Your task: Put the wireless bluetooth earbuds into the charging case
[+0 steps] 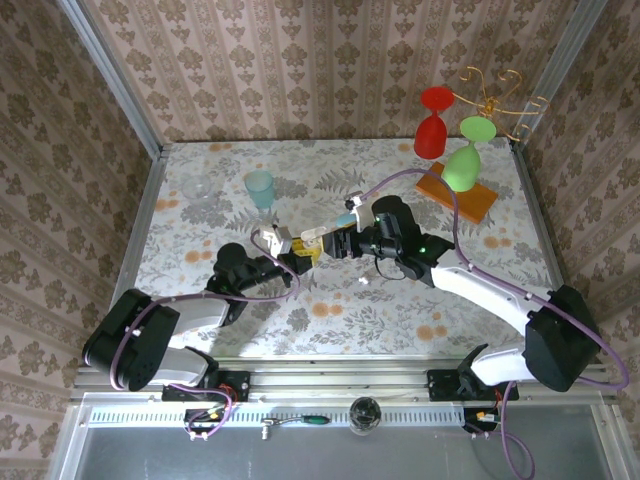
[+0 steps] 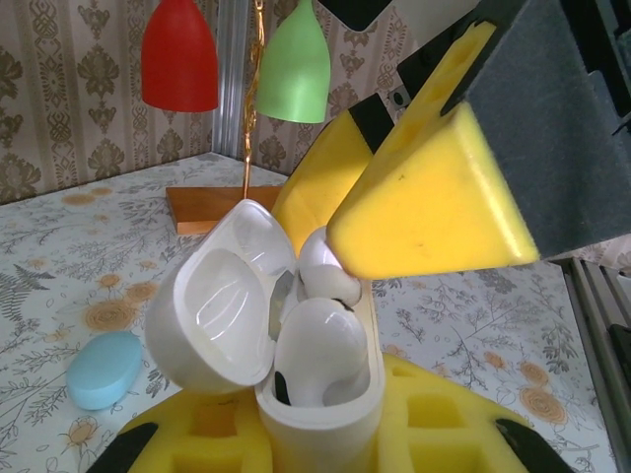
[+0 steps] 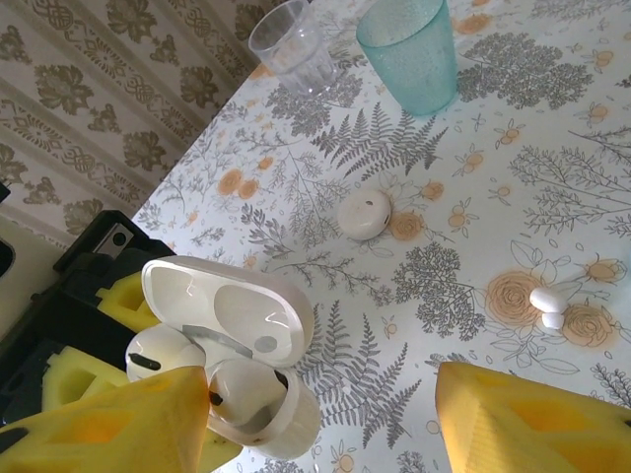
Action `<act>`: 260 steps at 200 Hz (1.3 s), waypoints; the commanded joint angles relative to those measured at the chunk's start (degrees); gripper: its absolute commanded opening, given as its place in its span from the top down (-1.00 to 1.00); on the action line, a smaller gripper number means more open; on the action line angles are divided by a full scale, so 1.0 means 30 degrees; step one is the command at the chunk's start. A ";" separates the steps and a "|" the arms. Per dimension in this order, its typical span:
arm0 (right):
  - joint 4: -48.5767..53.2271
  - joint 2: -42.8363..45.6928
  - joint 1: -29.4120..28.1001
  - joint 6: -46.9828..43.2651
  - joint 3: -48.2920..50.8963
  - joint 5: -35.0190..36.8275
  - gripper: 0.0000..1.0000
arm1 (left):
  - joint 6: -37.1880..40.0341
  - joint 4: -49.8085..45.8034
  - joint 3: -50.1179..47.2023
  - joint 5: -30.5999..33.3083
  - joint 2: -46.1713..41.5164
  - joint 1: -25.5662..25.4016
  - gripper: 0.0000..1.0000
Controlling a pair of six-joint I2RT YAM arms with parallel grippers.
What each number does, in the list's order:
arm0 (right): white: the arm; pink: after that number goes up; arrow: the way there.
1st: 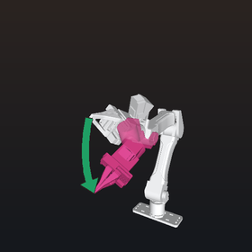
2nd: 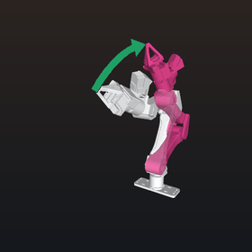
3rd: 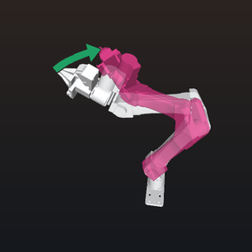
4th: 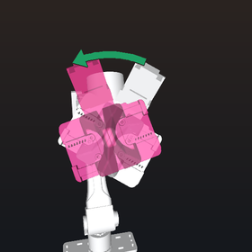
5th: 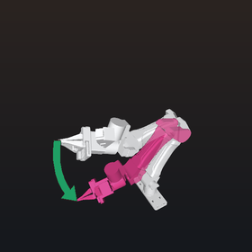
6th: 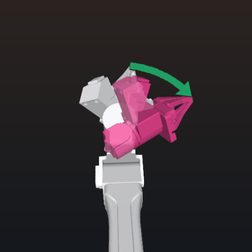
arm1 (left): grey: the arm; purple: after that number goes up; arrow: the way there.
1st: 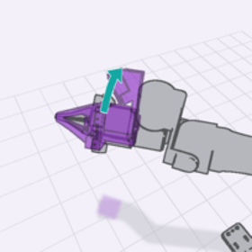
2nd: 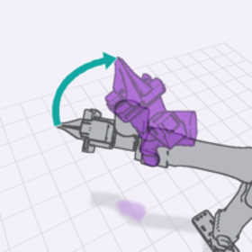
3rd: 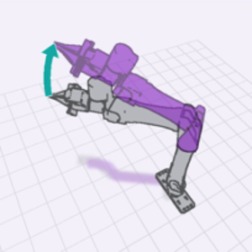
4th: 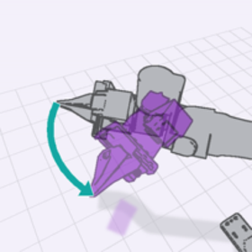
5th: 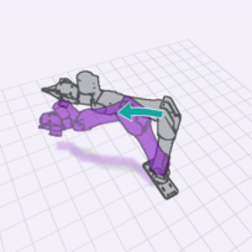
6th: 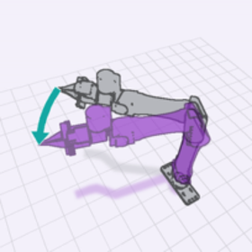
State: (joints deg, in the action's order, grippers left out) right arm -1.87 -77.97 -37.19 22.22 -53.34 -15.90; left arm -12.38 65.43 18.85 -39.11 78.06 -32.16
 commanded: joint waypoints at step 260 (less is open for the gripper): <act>0.9638 -0.1421 0.0260 -0.2478 -0.5012 -0.0489 -0.49 | 0.5013 -0.1651 -0.0218 -0.0620 -0.0615 0.0262 1.00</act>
State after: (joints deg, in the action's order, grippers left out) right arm 27.05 -86.43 -36.99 17.87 -70.65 -14.37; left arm 4.56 60.05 17.85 -37.15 78.22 -31.79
